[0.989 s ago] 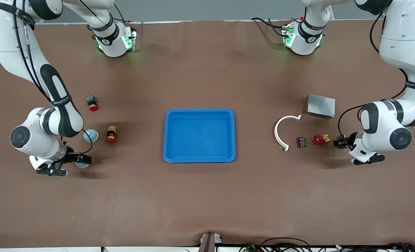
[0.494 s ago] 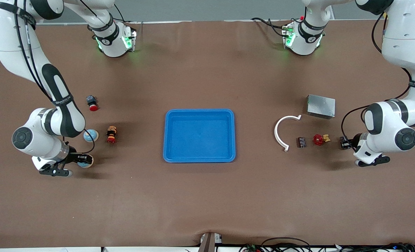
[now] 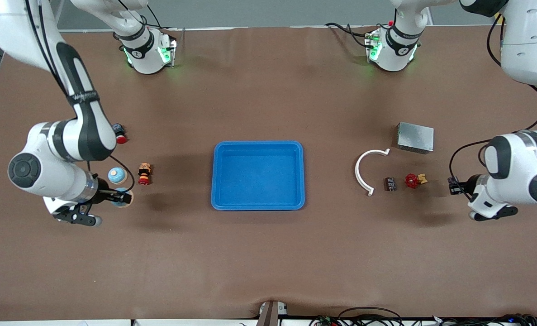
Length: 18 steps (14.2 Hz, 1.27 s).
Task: Place electrolytic capacitor and blue bell in tray
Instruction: 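Carry the blue button and the black capacitor over the blue tray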
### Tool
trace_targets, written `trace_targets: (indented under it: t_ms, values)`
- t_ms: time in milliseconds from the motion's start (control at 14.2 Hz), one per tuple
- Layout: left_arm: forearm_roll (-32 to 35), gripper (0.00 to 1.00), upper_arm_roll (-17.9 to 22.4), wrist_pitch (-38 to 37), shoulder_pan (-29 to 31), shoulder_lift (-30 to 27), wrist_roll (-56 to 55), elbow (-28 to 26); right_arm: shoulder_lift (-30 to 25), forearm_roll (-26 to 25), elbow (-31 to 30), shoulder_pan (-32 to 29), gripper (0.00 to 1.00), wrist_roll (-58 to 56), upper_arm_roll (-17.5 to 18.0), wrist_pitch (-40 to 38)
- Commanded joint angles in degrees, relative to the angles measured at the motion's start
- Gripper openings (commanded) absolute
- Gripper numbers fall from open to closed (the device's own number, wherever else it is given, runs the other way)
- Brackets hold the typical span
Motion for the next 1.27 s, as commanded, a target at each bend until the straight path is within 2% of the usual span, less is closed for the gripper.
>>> trace_targets:
  t_ms: [0, 212, 424, 636, 918, 1059, 1201]
  values:
    - [0.57, 0.00, -0.55, -9.06, -2.35, -0.59, -4.95, 7.54, -5.69, 3.41, -5.97, 3.13, 0.00, 6.65, 0.86, -0.16]
    - [-0.73, 0.00, -0.82, -13.46, -6.66, -2.43, -13.80, 9.93, -8.43, 3.59, -8.62, 9.89, 0.00, 17.18, 0.86, 0.28]
    - [-4.94, 0.00, -0.82, -14.53, -11.58, -4.28, -24.97, 10.02, -8.88, 3.50, -11.34, 17.19, 0.00, 28.09, 0.77, 5.01]
    - [-8.30, 0.00, -0.91, -14.62, -17.02, -5.68, -36.92, 10.02, -8.17, 3.50, -13.28, 21.85, 0.00, 34.96, 0.77, 10.82]
    - [-9.45, 0.00, -0.91, -13.92, -26.95, -5.26, -55.29, 10.11, -4.75, 2.80, -14.69, 27.39, 0.00, 42.61, 0.60, 17.23]
    - [-10.14, 0.00, -0.91, -12.52, -31.70, -4.38, -60.84, 10.81, -3.61, 2.80, -17.23, 28.72, 0.00, 44.37, 0.60, 23.02]
    - [-10.85, 0.00, -0.82, -9.80, -36.18, -3.94, -66.55, 10.73, -1.77, 2.71, -17.86, 30.12, 0.00, 45.95, 0.51, 25.60]
